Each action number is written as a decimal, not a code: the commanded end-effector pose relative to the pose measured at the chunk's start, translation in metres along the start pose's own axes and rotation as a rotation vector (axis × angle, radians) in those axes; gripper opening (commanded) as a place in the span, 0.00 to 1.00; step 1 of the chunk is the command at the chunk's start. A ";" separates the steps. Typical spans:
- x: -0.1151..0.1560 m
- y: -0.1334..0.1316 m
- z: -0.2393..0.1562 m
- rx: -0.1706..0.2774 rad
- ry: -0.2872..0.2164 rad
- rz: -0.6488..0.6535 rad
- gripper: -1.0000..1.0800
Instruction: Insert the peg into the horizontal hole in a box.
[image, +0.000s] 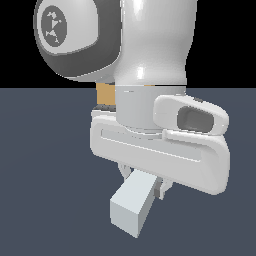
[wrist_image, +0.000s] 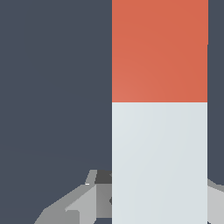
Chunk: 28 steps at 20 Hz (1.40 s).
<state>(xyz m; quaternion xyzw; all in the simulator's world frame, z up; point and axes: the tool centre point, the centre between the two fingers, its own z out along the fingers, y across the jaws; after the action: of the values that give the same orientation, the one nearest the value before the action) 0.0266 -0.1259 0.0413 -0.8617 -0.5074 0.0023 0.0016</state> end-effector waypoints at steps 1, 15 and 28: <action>0.020 -0.016 -0.011 -0.005 0.002 -0.030 0.00; 0.121 -0.134 -0.068 -0.006 0.001 -0.205 0.00; 0.143 -0.162 -0.081 -0.005 0.002 -0.243 0.00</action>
<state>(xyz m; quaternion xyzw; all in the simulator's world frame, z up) -0.0466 0.0774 0.1214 -0.7937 -0.6083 0.0017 0.0008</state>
